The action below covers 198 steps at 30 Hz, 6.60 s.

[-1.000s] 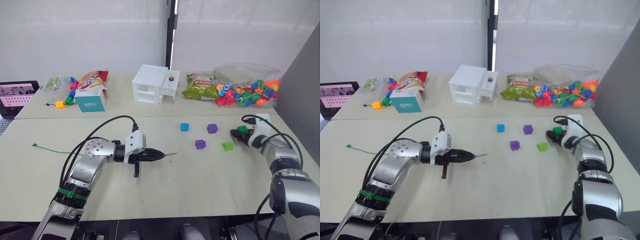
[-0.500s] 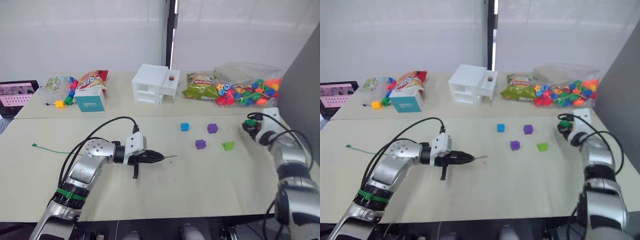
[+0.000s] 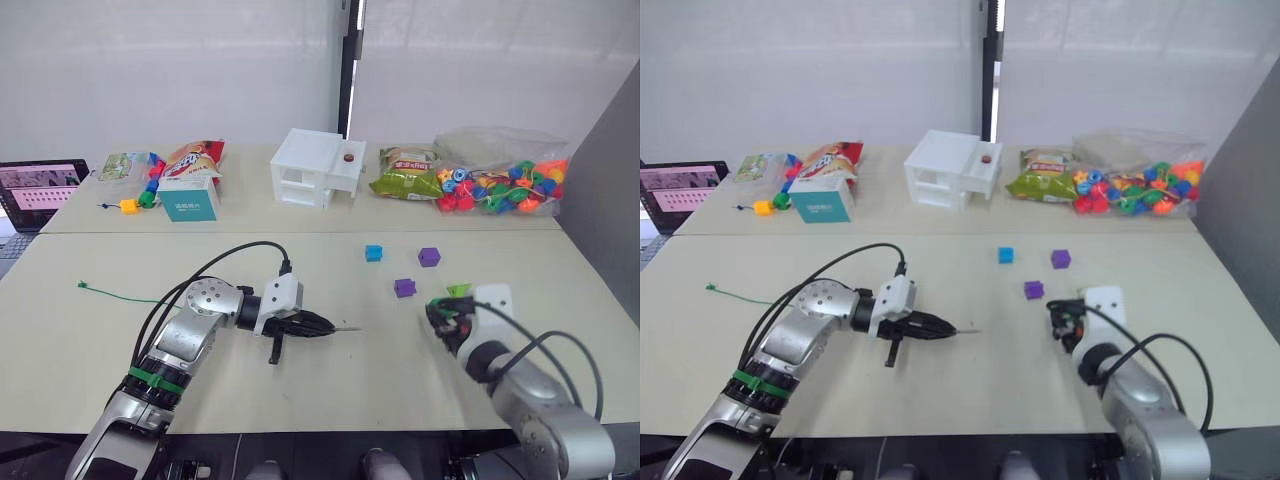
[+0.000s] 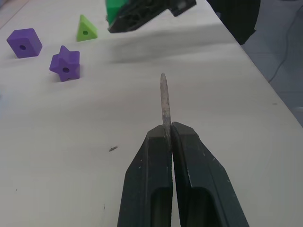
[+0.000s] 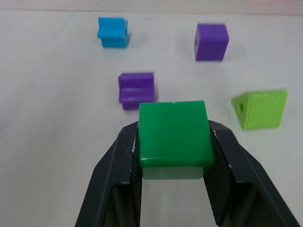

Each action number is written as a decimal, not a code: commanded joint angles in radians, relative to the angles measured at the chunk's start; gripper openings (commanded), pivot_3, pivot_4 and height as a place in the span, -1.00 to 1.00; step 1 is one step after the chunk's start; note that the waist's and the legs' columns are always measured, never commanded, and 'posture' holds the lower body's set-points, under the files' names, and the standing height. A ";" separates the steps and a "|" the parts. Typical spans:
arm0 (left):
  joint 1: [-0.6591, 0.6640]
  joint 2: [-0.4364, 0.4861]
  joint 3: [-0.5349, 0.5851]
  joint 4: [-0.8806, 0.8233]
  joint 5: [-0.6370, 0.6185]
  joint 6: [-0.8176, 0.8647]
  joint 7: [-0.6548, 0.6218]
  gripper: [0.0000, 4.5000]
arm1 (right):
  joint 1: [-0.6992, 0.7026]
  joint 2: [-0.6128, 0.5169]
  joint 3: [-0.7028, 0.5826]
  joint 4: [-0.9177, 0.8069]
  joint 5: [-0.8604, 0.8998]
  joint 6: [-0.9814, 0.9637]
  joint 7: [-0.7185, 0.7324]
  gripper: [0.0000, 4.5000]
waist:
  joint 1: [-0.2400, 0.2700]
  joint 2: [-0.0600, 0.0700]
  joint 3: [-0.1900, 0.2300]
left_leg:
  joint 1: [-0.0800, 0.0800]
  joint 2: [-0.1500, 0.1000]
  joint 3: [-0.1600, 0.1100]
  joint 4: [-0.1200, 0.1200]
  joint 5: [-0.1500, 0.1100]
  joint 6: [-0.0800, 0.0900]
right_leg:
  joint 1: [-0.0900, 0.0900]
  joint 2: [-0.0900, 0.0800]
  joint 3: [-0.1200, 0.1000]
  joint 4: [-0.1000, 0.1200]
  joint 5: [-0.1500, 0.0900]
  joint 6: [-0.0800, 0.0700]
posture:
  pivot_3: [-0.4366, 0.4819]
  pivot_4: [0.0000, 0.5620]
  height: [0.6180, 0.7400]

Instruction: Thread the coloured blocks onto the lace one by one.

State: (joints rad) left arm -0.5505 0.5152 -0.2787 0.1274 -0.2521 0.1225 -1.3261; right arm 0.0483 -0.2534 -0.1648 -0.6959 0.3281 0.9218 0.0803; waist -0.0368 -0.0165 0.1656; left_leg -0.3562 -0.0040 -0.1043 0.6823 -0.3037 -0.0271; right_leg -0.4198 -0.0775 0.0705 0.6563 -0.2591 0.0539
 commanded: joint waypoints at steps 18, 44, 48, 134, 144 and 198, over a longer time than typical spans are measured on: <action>-0.009 0.016 -0.004 -0.007 0.023 -0.045 -0.015 -1.00 | 0.068 0.065 -0.016 -0.080 0.088 -0.031 0.055 0.74 | -0.007 0.000 0.000 | 0.002 0.001 0.001 -0.002 0.000 0.000 | 0.000 0.000 0.000 0.001 0.001 -0.002 | -0.05 -0.47 1.00; 0.080 0.024 0.010 -0.147 0.019 0.007 0.097 -1.00 | -0.517 -0.838 0.449 0.590 -0.204 -0.588 1.253 0.99 | -0.006 -0.001 0.001 | -0.001 0.002 0.003 -0.001 0.001 0.002 | 0.000 0.000 -0.001 -0.007 0.001 -0.001 | -0.05 -0.47 1.00; 0.094 0.027 0.016 -0.173 0.010 0.019 0.115 -1.00 | -0.570 -0.768 0.458 0.658 -0.246 -0.623 1.218 0.99 | -0.005 -0.001 0.001 | -0.001 0.002 0.003 -0.001 0.001 0.002 | 0.000 0.000 -0.001 -0.007 0.001 -0.002 | -0.05 -0.47 1.00; -0.061 -0.295 -0.159 0.135 0.225 -0.125 0.195 -0.85 | -0.531 -0.585 0.597 0.307 -0.272 -0.181 1.076 -0.47 | 0.027 -0.001 0.000 | -0.002 0.001 0.001 0.010 0.001 0.002 | 0.005 0.000 -0.002 -0.008 0.006 0.001 | -0.05 -0.47 1.00; -0.028 -0.165 -0.132 0.074 0.229 -0.123 0.142 -0.13 | -0.525 -0.591 0.601 0.323 -0.279 -0.196 1.072 -0.47 | 0.023 -0.001 0.000 | -0.002 0.001 0.001 0.010 0.000 0.003 | 0.003 0.001 -0.002 -0.007 0.006 0.001 | -0.05 -0.47 1.00; -0.005 -0.231 -0.092 0.104 0.152 -0.094 0.156 0.99 | -0.550 -0.699 0.454 0.240 -0.205 -0.086 1.079 1.00 | 0.028 -0.001 0.000 | -0.009 0.001 0.001 0.012 0.000 0.003 | -0.002 0.000 -0.002 -0.007 0.007 0.002 | -0.05 -0.47 1.00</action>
State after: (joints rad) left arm -0.5450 0.2963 -0.3736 0.2728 -0.0790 0.0277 -1.1632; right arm -0.4907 -0.9369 0.3625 -0.3999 0.0797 0.8012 1.1556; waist -0.0091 -0.0174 0.1658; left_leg -0.3669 -0.0036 -0.1035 0.6950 -0.3032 -0.0243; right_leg -0.4224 -0.0776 0.0687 0.6491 -0.2522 0.0559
